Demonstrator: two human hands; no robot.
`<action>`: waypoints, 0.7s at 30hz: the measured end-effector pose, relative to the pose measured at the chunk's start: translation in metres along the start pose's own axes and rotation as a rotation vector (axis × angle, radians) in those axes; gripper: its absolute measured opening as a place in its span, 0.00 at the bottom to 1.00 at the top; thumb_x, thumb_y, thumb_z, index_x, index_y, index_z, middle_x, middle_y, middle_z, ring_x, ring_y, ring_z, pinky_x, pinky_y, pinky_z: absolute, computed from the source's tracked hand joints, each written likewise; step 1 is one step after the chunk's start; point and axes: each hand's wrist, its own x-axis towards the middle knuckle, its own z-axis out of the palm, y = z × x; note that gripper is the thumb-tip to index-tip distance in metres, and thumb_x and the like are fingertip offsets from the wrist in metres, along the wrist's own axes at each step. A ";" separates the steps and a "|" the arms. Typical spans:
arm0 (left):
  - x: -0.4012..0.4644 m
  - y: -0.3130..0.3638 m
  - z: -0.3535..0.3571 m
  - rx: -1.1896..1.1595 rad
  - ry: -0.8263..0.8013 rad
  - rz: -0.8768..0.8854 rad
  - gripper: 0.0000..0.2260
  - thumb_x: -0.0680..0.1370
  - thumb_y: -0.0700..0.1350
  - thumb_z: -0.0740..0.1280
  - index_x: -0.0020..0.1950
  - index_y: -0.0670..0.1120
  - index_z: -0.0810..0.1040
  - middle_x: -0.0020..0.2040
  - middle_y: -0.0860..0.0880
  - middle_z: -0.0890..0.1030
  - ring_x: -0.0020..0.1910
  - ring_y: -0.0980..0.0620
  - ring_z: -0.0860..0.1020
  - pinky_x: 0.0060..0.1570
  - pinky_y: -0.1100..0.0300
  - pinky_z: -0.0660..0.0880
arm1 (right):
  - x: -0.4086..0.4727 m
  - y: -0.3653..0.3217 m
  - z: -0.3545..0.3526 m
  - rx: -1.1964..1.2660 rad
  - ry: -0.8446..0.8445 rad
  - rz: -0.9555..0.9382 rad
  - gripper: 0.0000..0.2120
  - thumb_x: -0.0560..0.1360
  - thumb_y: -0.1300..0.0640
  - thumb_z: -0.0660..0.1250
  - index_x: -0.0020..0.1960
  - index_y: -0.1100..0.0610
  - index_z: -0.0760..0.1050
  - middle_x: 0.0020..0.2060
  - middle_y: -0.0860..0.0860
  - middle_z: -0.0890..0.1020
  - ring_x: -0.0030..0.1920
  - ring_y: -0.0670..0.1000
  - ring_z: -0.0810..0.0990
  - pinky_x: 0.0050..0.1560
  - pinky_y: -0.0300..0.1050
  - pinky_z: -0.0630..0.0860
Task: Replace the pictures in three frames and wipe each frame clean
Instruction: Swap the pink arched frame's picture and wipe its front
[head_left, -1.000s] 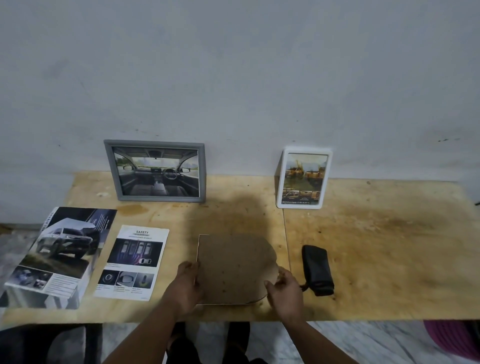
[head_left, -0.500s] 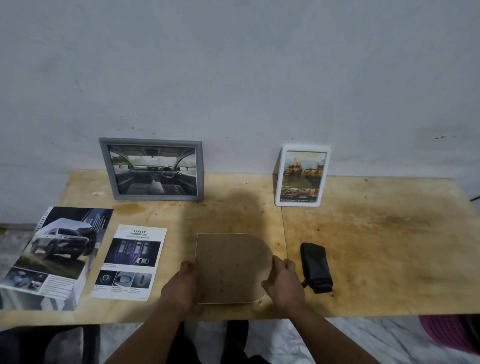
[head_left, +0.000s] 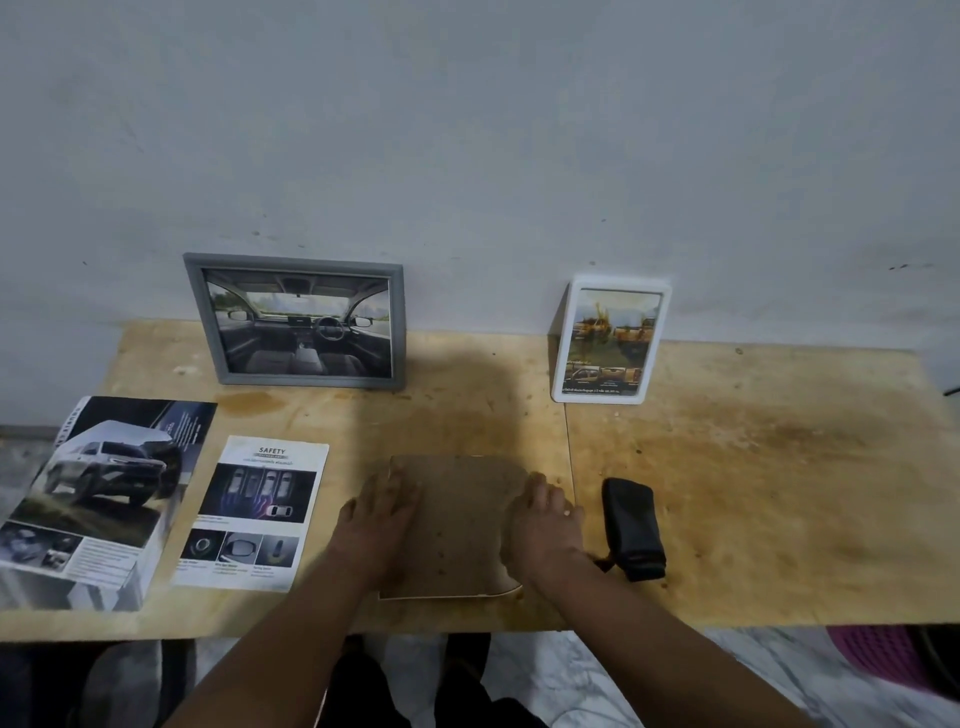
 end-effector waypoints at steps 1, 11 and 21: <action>0.003 -0.001 -0.003 0.016 -0.016 0.006 0.54 0.74 0.54 0.75 0.83 0.53 0.36 0.80 0.42 0.28 0.81 0.33 0.36 0.78 0.38 0.53 | 0.004 -0.005 0.000 0.005 -0.008 -0.031 0.48 0.75 0.46 0.70 0.83 0.60 0.45 0.81 0.61 0.43 0.80 0.67 0.48 0.74 0.69 0.58; 0.021 -0.007 -0.011 -0.006 -0.166 0.105 0.54 0.76 0.58 0.72 0.81 0.48 0.31 0.78 0.41 0.25 0.80 0.38 0.31 0.79 0.34 0.45 | 0.026 0.004 0.025 0.175 -0.017 -0.273 0.55 0.72 0.33 0.64 0.82 0.53 0.32 0.80 0.54 0.29 0.80 0.57 0.29 0.79 0.63 0.36; 0.023 -0.023 0.022 -0.031 0.015 0.168 0.62 0.69 0.73 0.68 0.77 0.52 0.23 0.76 0.42 0.21 0.78 0.36 0.28 0.74 0.31 0.38 | 0.038 0.015 0.052 0.097 0.062 -0.322 0.54 0.73 0.24 0.54 0.81 0.50 0.28 0.78 0.53 0.25 0.77 0.56 0.23 0.77 0.65 0.32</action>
